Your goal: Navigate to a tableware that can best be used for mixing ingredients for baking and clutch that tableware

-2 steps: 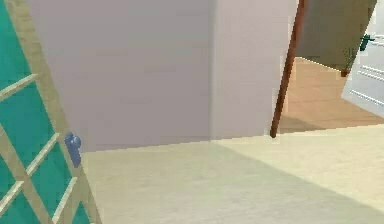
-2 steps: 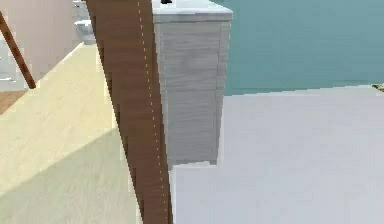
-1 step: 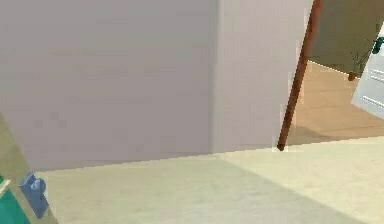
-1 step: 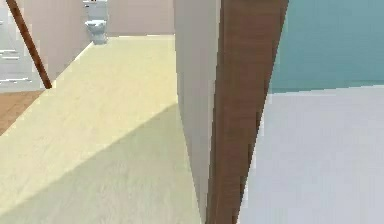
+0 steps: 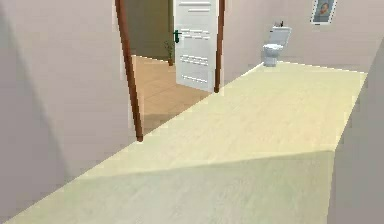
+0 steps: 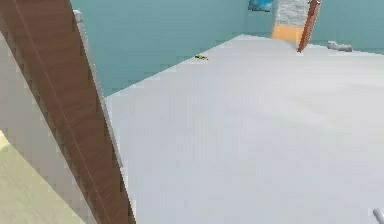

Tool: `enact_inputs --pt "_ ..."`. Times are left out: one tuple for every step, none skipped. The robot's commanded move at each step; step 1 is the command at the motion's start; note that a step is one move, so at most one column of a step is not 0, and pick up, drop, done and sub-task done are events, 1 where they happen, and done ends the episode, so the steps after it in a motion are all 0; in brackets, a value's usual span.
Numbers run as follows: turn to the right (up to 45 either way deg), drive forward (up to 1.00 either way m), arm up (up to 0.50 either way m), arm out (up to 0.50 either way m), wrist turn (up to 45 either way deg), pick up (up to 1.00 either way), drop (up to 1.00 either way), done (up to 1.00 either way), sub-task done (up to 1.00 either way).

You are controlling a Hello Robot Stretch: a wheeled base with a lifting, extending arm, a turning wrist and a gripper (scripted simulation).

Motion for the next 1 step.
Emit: enact_inputs --pt "9.0 0.00 0.00 0.00 0.0 0.00 0.00 0.00 0.00"
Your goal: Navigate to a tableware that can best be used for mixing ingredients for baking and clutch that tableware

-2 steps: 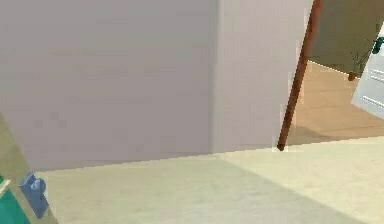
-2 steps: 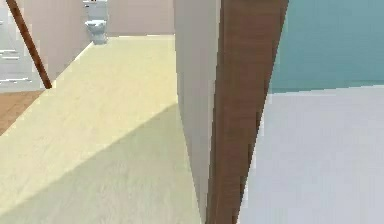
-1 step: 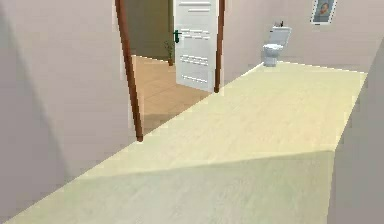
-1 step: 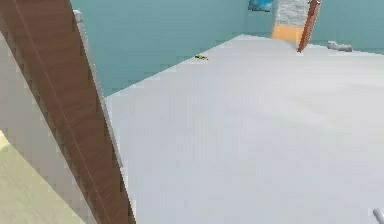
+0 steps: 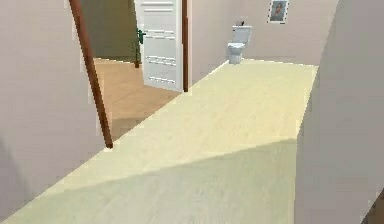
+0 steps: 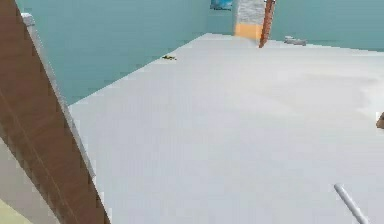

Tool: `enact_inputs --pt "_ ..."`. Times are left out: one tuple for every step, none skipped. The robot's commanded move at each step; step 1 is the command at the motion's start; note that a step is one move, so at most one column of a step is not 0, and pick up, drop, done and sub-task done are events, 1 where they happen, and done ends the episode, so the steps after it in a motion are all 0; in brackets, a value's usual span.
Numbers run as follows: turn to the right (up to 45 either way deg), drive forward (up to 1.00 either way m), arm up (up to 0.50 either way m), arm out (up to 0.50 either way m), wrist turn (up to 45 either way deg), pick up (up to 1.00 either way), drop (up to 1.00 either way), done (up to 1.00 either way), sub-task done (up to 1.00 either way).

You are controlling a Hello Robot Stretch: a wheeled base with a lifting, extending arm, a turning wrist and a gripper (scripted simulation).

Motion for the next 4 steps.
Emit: enact_inputs --pt "0.0 0.25 0.00 0.00 0.0 0.00 0.00 0.00 0.00" --pt "-6.0 0.00 0.00 0.00 0.0 0.00 0.00 0.00 0.00" --pt "0.0 1.00 0.00 0.00 0.0 0.00 0.00 0.00 0.00" --pt "-3.0 0.00 0.00 0.00 0.0 0.00 0.00 0.00 0.00"
